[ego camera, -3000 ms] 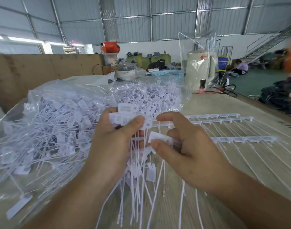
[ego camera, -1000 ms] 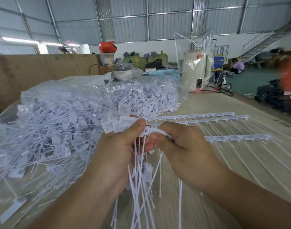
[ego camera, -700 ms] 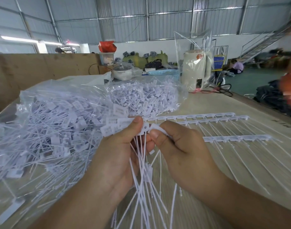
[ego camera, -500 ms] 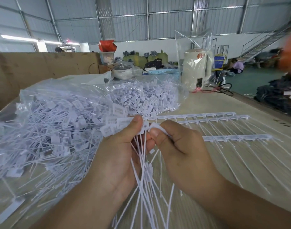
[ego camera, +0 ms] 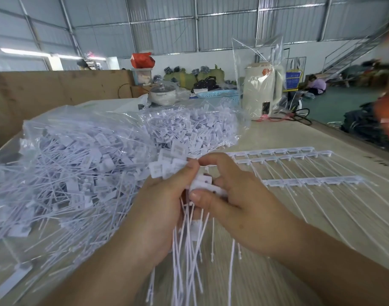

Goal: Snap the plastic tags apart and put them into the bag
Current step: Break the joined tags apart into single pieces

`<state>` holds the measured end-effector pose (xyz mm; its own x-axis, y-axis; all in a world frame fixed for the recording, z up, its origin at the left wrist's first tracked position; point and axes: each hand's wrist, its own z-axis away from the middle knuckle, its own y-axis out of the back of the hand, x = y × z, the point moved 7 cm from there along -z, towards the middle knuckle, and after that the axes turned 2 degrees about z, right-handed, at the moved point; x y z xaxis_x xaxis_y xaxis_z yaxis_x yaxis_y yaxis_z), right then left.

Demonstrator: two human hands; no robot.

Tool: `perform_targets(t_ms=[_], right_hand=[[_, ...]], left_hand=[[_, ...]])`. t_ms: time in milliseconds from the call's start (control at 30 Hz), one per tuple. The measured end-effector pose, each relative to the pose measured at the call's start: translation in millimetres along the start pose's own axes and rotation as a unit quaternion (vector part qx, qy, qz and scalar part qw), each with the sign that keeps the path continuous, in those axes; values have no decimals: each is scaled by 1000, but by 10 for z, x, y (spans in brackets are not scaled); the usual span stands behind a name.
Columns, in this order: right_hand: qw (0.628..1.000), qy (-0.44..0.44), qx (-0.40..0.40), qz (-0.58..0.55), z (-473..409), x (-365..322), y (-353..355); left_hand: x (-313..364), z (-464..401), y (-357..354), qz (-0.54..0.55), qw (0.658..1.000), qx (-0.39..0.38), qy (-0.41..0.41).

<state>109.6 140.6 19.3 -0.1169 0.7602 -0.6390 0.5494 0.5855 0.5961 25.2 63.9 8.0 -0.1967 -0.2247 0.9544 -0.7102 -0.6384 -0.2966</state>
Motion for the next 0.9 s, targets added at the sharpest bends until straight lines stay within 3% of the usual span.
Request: perform_targets(t_ms=[167,267,467,700,900], right_hand=[[999,-34,12,34,8,99,41],[998,-38,10,47,3,98,34],[998,-56,13,35,-4,69,144],[991,-75,-98,-44,7,71,45],[996,-50,-30,-63,-12,17,113]], left_hand=[[26,-4,-38,-83,994,-52,-48],[51,-1,-51,-71,993,-71,-59],[107,-70,96,-15,998,-28,-49],[129,-41,79,-130,986,-72,-72],[80,-50,99,-47,998,-26,-16]])
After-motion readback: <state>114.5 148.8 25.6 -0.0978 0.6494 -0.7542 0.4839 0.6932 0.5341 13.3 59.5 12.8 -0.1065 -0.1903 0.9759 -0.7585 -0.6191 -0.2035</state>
